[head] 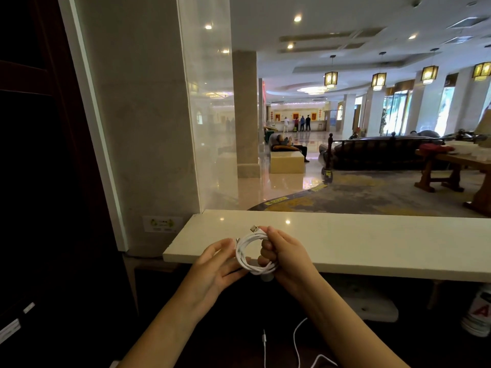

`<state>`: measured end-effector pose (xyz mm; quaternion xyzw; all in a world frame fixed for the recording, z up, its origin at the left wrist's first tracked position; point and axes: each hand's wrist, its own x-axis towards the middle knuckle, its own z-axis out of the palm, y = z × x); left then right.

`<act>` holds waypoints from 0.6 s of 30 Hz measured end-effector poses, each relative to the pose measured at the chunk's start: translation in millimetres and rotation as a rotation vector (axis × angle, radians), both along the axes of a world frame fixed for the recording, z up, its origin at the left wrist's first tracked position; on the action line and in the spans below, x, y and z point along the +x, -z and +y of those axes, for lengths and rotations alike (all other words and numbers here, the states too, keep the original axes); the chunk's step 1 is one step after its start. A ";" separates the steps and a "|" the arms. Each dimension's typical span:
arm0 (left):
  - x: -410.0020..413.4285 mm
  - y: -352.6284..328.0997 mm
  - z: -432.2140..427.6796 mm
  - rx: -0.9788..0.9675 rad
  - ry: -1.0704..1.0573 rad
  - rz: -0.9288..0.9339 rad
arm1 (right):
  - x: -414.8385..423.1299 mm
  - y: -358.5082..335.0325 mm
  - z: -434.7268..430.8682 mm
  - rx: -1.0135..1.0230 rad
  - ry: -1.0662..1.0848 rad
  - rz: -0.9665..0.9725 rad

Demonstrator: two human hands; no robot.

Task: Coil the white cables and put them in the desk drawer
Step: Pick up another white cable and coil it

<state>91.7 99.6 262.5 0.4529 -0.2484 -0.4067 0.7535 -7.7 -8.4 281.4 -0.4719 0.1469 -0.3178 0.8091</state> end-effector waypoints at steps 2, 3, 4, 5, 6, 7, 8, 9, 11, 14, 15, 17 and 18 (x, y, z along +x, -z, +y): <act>-1.6 2.7 -3.4 0.011 0.048 0.030 | -0.2 3.4 -0.5 0.031 -0.031 -0.015; -2.9 4.3 -5.4 0.011 0.055 0.047 | -0.6 5.7 -0.7 -0.001 -0.028 0.015; -3.6 5.4 -7.2 0.007 0.050 0.062 | -1.5 7.3 -0.4 -0.057 -0.021 0.067; -3.6 6.4 -8.8 0.003 0.040 0.070 | -2.9 8.0 -0.4 -0.131 -0.014 0.138; -2.8 7.7 -9.7 0.001 0.033 0.070 | -4.6 7.8 -0.9 -0.215 -0.008 0.221; -1.7 9.1 -10.6 0.002 0.030 0.065 | -6.4 7.6 -2.1 -0.298 0.001 0.306; -0.1 11.1 -11.2 0.006 0.024 0.063 | -8.1 7.2 -3.7 -0.369 0.012 0.383; 1.7 13.1 -12.0 0.010 0.013 0.074 | -10.0 7.5 -6.1 -0.418 0.015 0.443; 5.7 17.3 -14.1 0.011 -0.004 0.116 | -13.6 9.4 -9.4 -0.437 -0.052 0.476; 9.6 25.1 -17.6 0.021 0.025 0.210 | -14.2 21.4 -10.6 -0.454 -0.138 0.468; 10.7 29.8 -19.2 0.030 0.030 0.227 | -12.9 28.2 -12.2 -0.455 -0.137 0.458; 12.5 43.4 -22.4 0.055 0.004 0.223 | -8.4 45.5 -15.9 -0.438 -0.131 0.441; 13.1 52.6 -23.8 0.067 -0.018 0.224 | -6.0 55.6 -17.1 -0.424 -0.131 0.445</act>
